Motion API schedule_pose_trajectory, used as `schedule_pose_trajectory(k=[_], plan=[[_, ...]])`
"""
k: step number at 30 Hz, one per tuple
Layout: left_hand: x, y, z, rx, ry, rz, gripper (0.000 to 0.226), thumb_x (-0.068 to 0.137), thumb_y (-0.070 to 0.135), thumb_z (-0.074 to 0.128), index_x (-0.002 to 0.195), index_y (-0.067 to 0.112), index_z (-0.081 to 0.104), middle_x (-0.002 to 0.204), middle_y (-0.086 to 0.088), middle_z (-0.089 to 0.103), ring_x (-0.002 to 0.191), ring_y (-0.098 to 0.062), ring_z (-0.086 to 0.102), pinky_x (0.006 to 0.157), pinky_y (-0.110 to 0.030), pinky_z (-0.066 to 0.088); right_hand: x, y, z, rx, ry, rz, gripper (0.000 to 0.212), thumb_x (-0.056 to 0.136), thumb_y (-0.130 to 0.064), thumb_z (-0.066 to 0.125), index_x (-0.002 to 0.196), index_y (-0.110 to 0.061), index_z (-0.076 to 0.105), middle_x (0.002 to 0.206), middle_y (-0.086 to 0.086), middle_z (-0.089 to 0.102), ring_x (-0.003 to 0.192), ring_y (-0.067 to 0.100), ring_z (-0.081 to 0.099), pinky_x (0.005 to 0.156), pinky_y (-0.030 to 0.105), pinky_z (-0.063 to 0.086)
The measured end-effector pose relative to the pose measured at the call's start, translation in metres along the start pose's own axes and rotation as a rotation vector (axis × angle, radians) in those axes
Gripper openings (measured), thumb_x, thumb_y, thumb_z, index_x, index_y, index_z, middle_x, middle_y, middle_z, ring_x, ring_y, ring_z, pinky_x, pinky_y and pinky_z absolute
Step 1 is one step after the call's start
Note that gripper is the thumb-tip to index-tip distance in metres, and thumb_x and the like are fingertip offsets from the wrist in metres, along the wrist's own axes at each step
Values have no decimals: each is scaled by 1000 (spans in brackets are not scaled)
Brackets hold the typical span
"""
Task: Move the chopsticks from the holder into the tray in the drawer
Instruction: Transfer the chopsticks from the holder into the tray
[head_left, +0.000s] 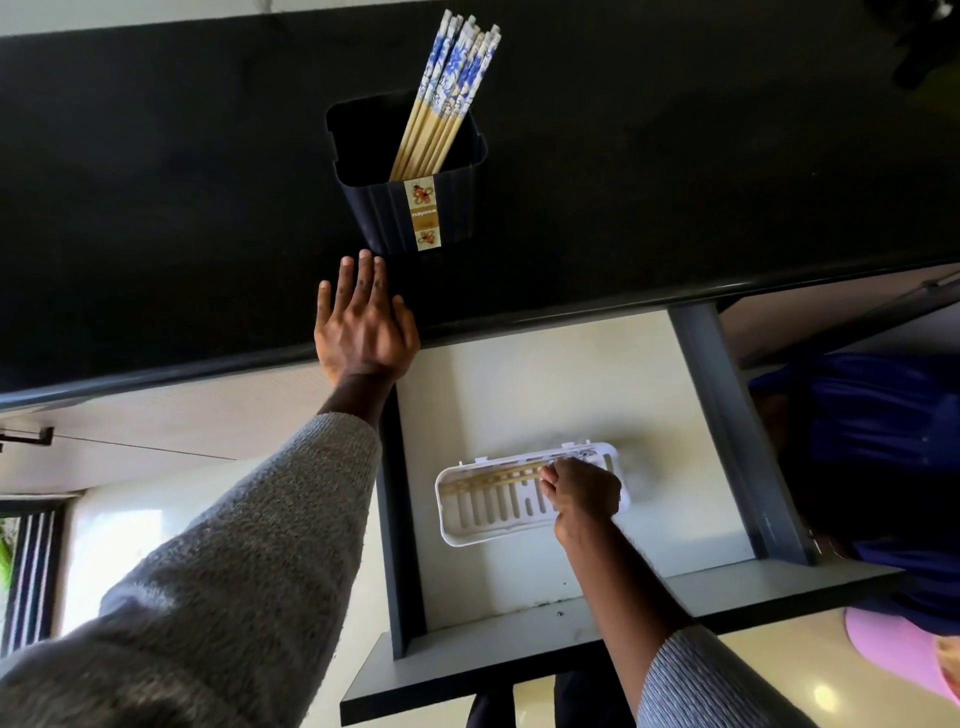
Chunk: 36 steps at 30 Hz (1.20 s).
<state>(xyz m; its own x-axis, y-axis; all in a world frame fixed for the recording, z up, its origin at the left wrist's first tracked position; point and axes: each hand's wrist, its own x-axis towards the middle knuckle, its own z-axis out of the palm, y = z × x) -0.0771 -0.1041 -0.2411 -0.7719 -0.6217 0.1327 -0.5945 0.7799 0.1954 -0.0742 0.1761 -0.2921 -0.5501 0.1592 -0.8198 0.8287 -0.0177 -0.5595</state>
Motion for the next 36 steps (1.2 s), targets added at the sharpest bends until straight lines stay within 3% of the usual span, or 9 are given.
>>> schedule_pose_trajectory(k=[2,5,8,13,16,20,29,33,36], plan=[[0,1,1,-5,5,6,64,99,41,26,157,15,32,165,-5,28,154,-22,20,125,-47,14,-17,-10,7,64,33,-149,32,85,16,46,61,-7,47,46,1,44,45,16,43,50,28,40],[-1,2,1,-17,-9,9,65,98,41,25,157,15,33,165,-5,29,154,-23,22,125,-46,15,-45,-31,23,-36,51,-506,20,78,9,60,73,-8,69,56,-1,65,53,23,61,54,31,51],[-2,2,0,1,-24,6,66,97,41,24,157,15,33,165,-5,29,154,-22,22,125,-46,15,-65,-64,51,-196,-25,-884,12,76,-18,63,83,-18,72,70,-2,72,65,24,71,65,41,60],[-1,3,-1,-23,3,6,65,93,39,30,152,12,44,160,-7,39,151,-24,31,122,-48,23,-92,-140,112,-117,-119,-1114,12,87,-21,66,92,-11,72,77,4,74,67,18,72,66,41,61],[-1,3,-2,-18,-3,1,66,93,39,31,151,12,46,159,-6,41,150,-24,33,122,-49,25,-97,-183,142,-78,-90,-1130,14,87,-18,70,96,-8,74,83,5,76,72,15,72,71,33,61],[1,2,-1,-14,-11,4,66,94,40,28,152,13,44,160,-6,39,151,-24,31,122,-48,24,-95,-229,179,-119,-107,-1097,25,89,-20,74,109,-5,71,97,2,74,82,5,67,65,0,46],[1,1,2,-20,7,12,66,95,40,27,153,13,42,161,-5,37,151,-24,30,123,-48,23,-78,-278,224,-140,-149,-765,33,91,-27,72,118,-9,71,112,7,74,95,15,70,69,19,49],[1,1,2,-23,12,11,65,96,41,27,153,13,42,161,-5,37,151,-23,29,123,-48,23,-79,-286,230,-188,-212,-672,26,90,-22,73,112,-8,74,106,7,75,71,8,63,43,9,40],[1,1,2,-23,18,10,64,96,40,28,153,13,43,161,-5,37,151,-23,30,123,-48,23,-81,-288,232,-204,-205,-677,23,89,-21,74,107,-7,74,95,6,75,63,4,59,36,7,36]])
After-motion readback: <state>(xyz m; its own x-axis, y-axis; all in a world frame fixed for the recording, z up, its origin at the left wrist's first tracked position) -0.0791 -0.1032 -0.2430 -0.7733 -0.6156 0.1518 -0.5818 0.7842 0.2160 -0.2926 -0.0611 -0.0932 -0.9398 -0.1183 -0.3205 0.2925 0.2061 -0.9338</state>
